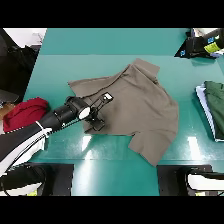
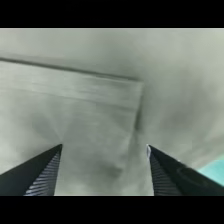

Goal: Fold the shirts.

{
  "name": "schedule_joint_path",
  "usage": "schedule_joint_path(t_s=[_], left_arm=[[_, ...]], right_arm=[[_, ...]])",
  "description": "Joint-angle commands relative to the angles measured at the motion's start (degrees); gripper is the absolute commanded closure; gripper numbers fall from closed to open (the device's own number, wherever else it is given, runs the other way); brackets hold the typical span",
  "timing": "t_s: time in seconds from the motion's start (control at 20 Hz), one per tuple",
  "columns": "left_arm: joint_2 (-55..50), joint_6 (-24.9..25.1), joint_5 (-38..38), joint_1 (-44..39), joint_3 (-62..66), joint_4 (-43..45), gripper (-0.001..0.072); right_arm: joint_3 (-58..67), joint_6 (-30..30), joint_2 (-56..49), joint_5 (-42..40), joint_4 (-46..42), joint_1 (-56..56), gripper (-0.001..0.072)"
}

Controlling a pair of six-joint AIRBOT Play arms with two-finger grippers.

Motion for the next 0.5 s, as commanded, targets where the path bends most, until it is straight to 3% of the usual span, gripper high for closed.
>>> schedule_joint_path(t_s=[0.0,0.3,0.4,0.45], left_arm=[[-0.33,-1.53,0.66,-0.11,-0.04,2.16,0.0101],[-2.29,-2.25,1.27,-0.11,-0.04,2.08,0.0125],[-2.23,-2.29,0.87,-0.11,0.72,2.10,0.0474],[-2.23,-2.73,0.44,-0.11,1.57,2.10,0.0557]], right_arm=[[0.04,0.00,0.13,0.66,0.07,0.09,0.0204],[0.07,0.00,0.17,2.03,0.07,0.09,0.0204],[0.07,0.00,0.17,2.05,0.04,0.09,0.0204],[0.04,0.00,0.17,2.05,0.04,0.09,0.0204]])
